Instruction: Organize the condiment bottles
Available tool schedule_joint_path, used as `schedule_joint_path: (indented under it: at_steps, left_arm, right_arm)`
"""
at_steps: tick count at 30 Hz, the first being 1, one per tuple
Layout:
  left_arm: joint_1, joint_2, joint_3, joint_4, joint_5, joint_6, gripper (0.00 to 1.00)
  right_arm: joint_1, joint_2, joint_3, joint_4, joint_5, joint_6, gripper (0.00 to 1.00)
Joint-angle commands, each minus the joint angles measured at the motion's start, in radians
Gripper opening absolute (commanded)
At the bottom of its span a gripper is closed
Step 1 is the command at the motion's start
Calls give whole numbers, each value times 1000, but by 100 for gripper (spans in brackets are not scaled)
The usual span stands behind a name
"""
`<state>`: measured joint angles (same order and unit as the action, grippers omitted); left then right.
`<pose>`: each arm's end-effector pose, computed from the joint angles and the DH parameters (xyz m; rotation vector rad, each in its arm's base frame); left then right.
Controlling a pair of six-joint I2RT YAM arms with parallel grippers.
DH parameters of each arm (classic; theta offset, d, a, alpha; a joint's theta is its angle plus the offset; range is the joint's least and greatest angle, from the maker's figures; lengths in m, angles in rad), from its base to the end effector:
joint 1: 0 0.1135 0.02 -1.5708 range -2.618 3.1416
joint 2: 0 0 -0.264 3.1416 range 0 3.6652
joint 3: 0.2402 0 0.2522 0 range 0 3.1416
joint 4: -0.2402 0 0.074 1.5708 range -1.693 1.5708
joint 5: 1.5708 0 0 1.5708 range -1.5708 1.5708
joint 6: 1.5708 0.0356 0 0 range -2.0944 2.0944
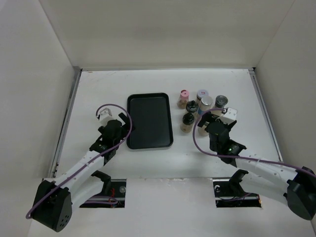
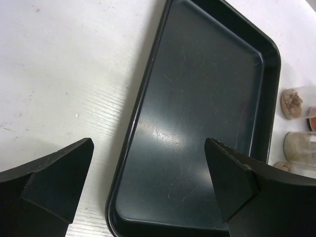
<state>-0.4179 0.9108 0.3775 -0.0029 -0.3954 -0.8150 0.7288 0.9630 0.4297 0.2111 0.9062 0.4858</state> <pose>0.1805 -0.0652 0.1946 -0.6384 1.9791 -0.3420 0.1691 0.1134 0.2270 0.3786 1.7264 0.0188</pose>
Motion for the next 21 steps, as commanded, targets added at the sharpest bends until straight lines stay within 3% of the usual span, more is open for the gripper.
schedule_joint_path:
  at_steps: [1, 10, 11, 13, 14, 15, 17, 18, 21]
  left_arm:
    - [-2, 0, 29, 53, -14, 25, 100]
    - [-17, 23, -40, 179, -28, 25, 100]
    - [-17, 23, -46, 193, -33, 30, 100]
    - [-11, 13, -54, 211, -57, 46, 100]
    - [-8, 5, -58, 218, -80, 56, 100]
    - [-5, -6, -64, 221, -107, 60, 100]
    - [-8, -21, -81, 244, -144, 60, 100]
    - [-12, -23, -89, 265, -148, 62, 100]
    - [-18, -26, -118, 340, -132, 59, 100]
  right_arm:
    - [19, 0, 1, 54, 0, -1, 100]
    - [34, -61, -8, 19, -44, -9, 100]
    - [34, -75, -5, -1, -53, -1, 92]
    - [34, -90, 0, -35, -69, 7, 38]
    - [34, -93, 6, -61, -75, 13, 24]
    - [30, -86, 18, -94, -85, 23, 19]
    - [19, -54, 40, -147, -102, 62, 21]
    - [13, -37, 44, -157, -104, 72, 28]
    - [-9, 26, 60, -157, -125, 66, 72]
